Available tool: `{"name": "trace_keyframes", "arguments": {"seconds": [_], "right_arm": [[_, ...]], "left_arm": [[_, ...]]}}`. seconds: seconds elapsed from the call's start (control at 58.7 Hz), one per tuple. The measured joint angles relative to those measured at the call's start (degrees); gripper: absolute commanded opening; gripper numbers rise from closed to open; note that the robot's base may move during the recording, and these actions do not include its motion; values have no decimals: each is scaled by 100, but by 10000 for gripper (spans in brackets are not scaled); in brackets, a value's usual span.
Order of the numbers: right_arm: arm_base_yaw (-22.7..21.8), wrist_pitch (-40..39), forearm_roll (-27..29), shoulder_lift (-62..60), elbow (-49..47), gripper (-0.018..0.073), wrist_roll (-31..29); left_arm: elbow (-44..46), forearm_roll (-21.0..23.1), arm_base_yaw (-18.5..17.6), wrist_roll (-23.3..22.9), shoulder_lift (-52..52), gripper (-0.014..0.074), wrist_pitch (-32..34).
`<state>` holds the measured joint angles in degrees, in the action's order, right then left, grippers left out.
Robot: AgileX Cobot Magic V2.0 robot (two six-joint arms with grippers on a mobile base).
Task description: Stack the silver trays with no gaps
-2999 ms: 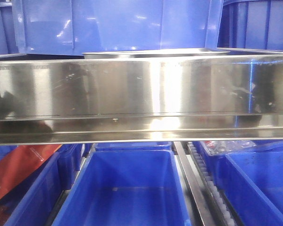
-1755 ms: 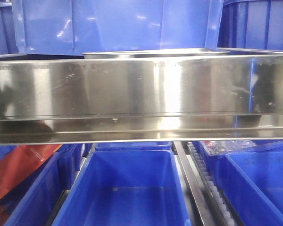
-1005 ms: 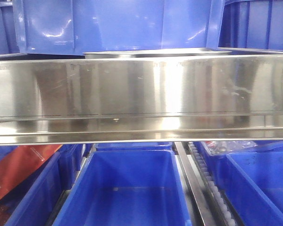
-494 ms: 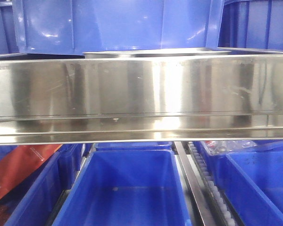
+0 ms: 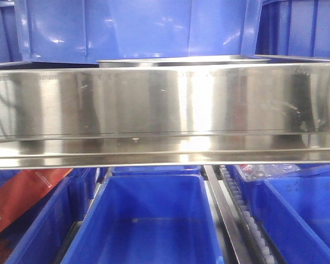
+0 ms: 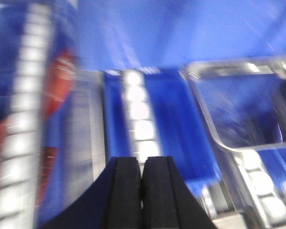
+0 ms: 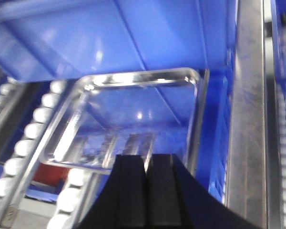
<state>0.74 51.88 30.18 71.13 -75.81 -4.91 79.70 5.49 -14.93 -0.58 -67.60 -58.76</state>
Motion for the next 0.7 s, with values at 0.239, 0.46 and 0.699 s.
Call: {"name": "trace_keyframes", "arguments": {"seconds": [0.239, 0.46, 0.699], "right_arm": [[243, 345, -557, 931, -675, -77, -36], [874, 832, -1479, 1687, -1374, -77, -50], [1130, 1121, -1855, 2362, -1613, -76, -62]], "left_arm": [[220, -1250, -1418, -948, -1297, -18, 264], [1199, -1528, -2077, -1151, -2481, -16, 264], [2109, -1569, -2164, -1162, -3230, 193, 203]]}}
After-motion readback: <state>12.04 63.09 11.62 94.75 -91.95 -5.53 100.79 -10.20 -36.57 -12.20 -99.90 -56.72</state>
